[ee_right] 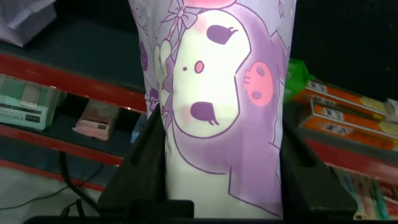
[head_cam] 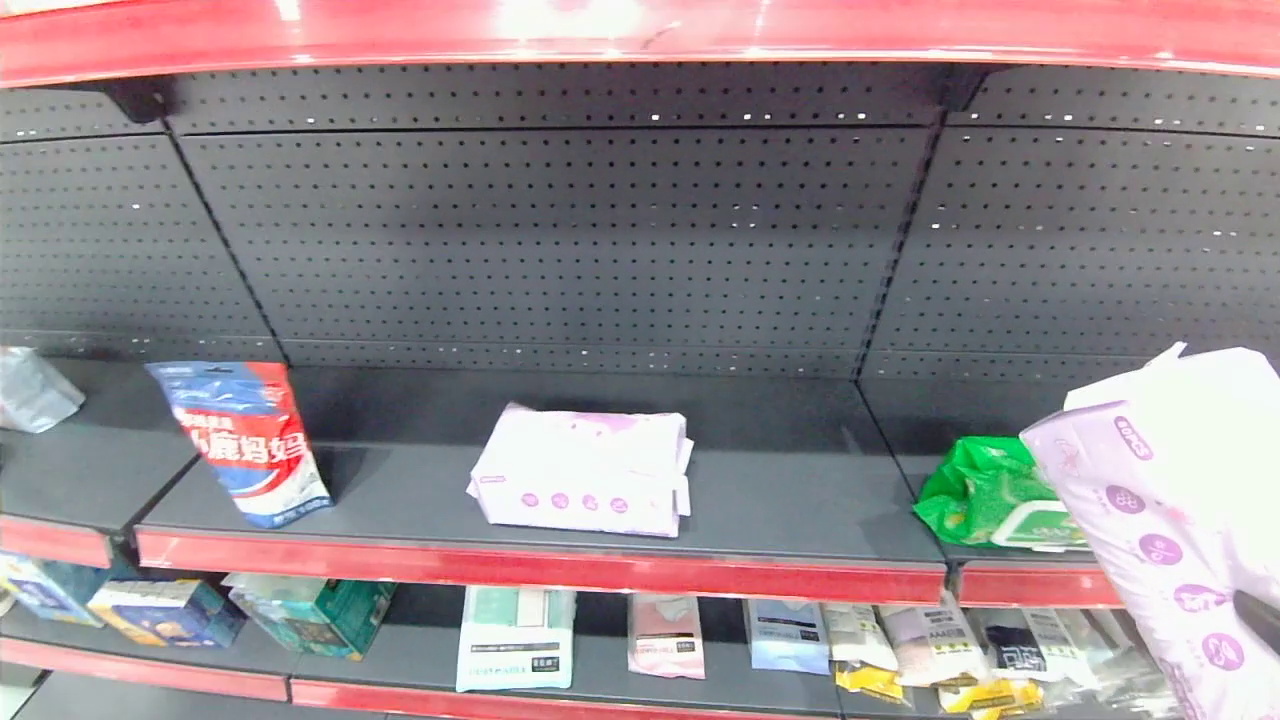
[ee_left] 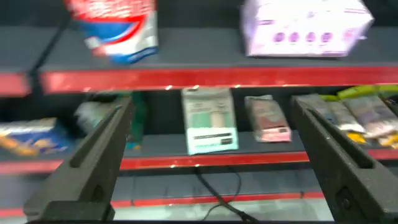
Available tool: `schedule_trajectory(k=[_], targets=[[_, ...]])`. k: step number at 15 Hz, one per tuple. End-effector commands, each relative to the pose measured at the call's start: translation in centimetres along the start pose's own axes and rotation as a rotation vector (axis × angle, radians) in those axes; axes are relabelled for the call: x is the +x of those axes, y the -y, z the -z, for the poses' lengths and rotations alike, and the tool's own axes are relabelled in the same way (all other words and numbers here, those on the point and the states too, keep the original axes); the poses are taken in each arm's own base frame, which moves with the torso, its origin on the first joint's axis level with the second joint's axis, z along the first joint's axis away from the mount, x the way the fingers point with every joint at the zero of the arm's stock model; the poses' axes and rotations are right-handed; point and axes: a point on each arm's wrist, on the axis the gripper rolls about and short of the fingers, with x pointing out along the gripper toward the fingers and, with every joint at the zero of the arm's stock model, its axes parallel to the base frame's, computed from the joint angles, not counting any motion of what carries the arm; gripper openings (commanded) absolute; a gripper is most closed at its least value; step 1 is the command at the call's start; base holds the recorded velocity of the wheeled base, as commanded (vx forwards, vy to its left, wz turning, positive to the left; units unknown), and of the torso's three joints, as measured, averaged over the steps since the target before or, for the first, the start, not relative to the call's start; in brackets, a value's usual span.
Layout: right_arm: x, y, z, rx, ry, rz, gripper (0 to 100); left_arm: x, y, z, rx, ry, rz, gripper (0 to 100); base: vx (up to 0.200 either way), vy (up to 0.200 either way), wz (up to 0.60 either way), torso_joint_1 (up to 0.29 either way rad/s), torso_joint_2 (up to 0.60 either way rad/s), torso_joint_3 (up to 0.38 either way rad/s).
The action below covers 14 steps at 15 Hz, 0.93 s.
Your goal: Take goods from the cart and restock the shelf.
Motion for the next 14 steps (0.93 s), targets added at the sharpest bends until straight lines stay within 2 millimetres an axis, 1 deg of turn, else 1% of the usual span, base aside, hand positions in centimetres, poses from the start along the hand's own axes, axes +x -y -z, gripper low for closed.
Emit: schedule_trajectory(k=[1,3,5,6,8,9,11,13,14], targets=[[0.2,0.1,-0.2,-0.001,-0.006,-0.003,0,-0.1,0.0,0.3,0.000,0.009,-0.001,100,0.000,0.000,0.60,0.007,0.01,0.007],[0.3,0.1,-0.4,-0.001,-0.005,-0.002,0,-0.1,0.0,0.3,0.000,0.010,-0.001,100,0.000,0.000,0.60,0.000,0.00,0.000],[0.7,0.3,-1.1,-0.003,-0.012,-0.004,0,-0.3,0.0,0.5,-0.001,0.028,-0.011,100,0.000,0.000,0.00,0.000,0.00,0.000],[1.1,0.5,-1.5,-0.004,-0.017,-0.005,0,-0.2,-0.1,0.9,-0.001,0.026,-0.035,100,0.000,0.000,0.00,0.000,0.00,0.000],[2.2,0.8,-2.4,0.004,-0.042,-0.013,0,-0.3,-0.4,1.9,-0.003,0.041,-0.131,100,0.000,0.000,0.00,0.000,0.00,0.000],[3.5,1.1,-3.5,0.005,-0.053,-0.035,0,-0.4,-0.5,1.9,-0.005,0.051,-0.197,100,0.000,0.000,0.00,0.000,0.00,0.000],[5.1,1.2,-4.2,0.010,-0.085,-0.067,0,-0.4,-0.7,2.0,-0.004,0.055,-0.283,100,0.000,0.000,0.00,0.000,0.00,0.000],[6.9,1.3,-5.2,-0.001,-0.086,-0.093,0,-0.6,-1.0,2.1,0.017,0.069,-0.437,100,0.000,0.000,0.00,0.000,0.00,0.000],[7.6,1.3,-5.5,-0.002,-0.083,-0.100,0,-0.6,-1.0,2.0,0.020,0.071,-0.464,100,0.000,0.000,0.00,0.000,0.00,0.000]])
